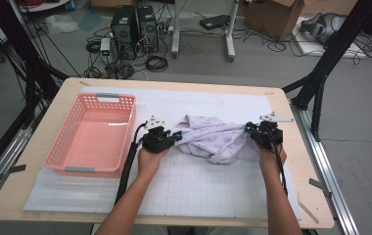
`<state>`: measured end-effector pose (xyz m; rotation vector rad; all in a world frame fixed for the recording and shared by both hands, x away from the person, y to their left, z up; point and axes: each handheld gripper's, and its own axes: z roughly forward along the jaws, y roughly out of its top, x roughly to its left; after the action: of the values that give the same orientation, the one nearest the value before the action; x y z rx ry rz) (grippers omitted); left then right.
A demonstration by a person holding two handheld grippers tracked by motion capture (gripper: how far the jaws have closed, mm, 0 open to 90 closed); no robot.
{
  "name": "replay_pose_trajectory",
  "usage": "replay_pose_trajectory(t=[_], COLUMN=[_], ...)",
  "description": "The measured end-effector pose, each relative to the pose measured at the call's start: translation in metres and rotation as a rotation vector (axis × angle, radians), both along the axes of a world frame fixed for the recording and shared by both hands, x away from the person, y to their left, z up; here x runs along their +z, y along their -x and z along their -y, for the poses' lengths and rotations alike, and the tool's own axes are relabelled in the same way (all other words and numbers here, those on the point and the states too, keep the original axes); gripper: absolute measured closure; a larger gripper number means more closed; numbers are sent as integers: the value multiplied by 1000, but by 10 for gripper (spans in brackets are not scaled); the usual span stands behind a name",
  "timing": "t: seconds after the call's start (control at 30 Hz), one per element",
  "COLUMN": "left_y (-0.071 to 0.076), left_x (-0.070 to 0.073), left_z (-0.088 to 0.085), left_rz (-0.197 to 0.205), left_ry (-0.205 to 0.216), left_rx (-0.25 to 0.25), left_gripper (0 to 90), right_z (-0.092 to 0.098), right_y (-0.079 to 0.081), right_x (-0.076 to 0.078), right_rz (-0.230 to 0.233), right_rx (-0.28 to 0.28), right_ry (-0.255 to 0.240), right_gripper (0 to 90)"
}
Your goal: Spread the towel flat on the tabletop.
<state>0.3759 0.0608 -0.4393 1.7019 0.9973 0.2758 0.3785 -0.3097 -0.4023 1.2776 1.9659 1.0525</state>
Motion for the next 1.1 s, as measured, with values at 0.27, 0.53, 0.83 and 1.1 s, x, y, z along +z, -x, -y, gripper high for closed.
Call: replay_pose_trajectory(t=[0.27,0.53,0.83,1.1], left_y=[30,44,35,32], left_x=[17,2,-9,-9], left_z=[4,-2,26,46], left_rz=[133,67,10,11], left_ry=[-49,-119,-247,-317], left_rx=[-31,-120,-134,-148], left_gripper=[420,413,402,771], right_z=[13,12,15,-9], right_y=[-7,-3,57,89], right_x=[-5,-3,19,-27], right_rz=[1,-26,50,-92], right_rx=[-169,-110,66,235], right_ry=[12,-28,-129,-110], right_gripper=[850,674,548,502])
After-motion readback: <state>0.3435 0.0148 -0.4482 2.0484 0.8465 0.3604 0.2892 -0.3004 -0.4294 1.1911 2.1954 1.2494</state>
